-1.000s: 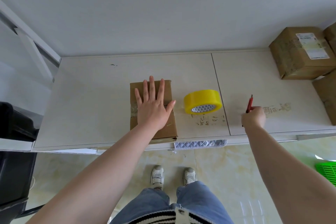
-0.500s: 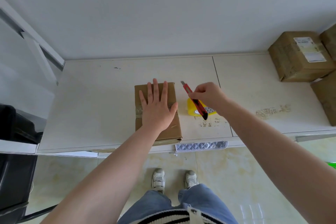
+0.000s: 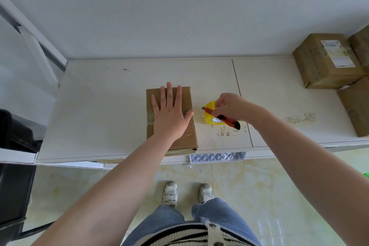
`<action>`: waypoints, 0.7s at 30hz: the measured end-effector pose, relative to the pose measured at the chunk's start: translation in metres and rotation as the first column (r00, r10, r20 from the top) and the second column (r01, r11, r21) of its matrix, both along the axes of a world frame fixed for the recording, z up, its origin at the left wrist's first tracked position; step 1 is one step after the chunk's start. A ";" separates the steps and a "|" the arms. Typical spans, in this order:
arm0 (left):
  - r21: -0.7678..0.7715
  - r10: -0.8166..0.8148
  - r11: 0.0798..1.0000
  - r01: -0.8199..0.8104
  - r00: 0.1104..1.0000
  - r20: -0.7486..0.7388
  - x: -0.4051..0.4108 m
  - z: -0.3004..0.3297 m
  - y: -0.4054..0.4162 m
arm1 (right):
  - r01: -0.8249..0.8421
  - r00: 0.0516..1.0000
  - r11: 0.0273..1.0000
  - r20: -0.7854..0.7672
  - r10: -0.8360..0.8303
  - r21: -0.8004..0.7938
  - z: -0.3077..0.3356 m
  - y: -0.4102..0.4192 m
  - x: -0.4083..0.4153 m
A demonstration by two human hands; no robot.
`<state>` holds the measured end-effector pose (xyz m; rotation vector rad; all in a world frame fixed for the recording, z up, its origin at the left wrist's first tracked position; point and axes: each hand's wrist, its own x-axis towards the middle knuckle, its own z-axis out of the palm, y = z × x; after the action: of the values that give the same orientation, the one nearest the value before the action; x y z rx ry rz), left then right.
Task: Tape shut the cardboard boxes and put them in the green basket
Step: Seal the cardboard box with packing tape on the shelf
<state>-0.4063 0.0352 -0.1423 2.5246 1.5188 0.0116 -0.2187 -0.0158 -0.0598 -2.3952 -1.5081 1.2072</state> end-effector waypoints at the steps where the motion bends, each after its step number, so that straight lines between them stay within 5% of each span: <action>1: 0.000 -0.001 1.000 0.001 1.000 -0.001 0.000 0.000 0.000 | -0.021 1.000 1.000 0.022 0.021 0.003 -0.002 0.001 -0.001; 7: 0.004 0.001 1.000 -0.001 1.000 -0.008 0.001 0.000 -0.001 | -0.073 0.988 0.995 0.143 0.063 0.065 -0.010 0.002 -0.005; 10: 0.005 0.001 1.000 -0.001 1.000 0.000 0.000 -0.001 -0.002 | 0.204 0.976 0.942 -0.134 -0.174 0.265 -0.014 -0.005 -0.004; 12: 0.003 -0.004 1.000 0.004 1.000 0.005 0.000 -0.001 -0.001 | 0.591 0.767 0.733 -0.515 -0.383 0.336 -0.013 -0.014 0.011; 14: -0.002 -0.009 1.000 0.009 1.000 -0.009 0.000 -0.001 0.000 | 0.806 0.561 0.516 -0.653 -0.509 0.290 -0.021 -0.029 0.040; 16: -0.006 -0.011 1.000 0.011 1.000 -0.018 0.000 -0.002 0.001 | 0.836 0.547 0.465 -0.508 -0.666 0.291 -0.041 -0.048 0.067; 21: -0.005 -0.008 1.000 0.008 1.000 -0.011 0.002 -0.003 0.001 | 0.787 0.608 0.582 -0.095 -0.788 0.206 -0.096 -0.083 0.101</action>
<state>-0.4042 0.0362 -0.1452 2.5308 1.5113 -0.0065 -0.1174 -0.0987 -0.1556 -2.4193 -0.3627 0.7364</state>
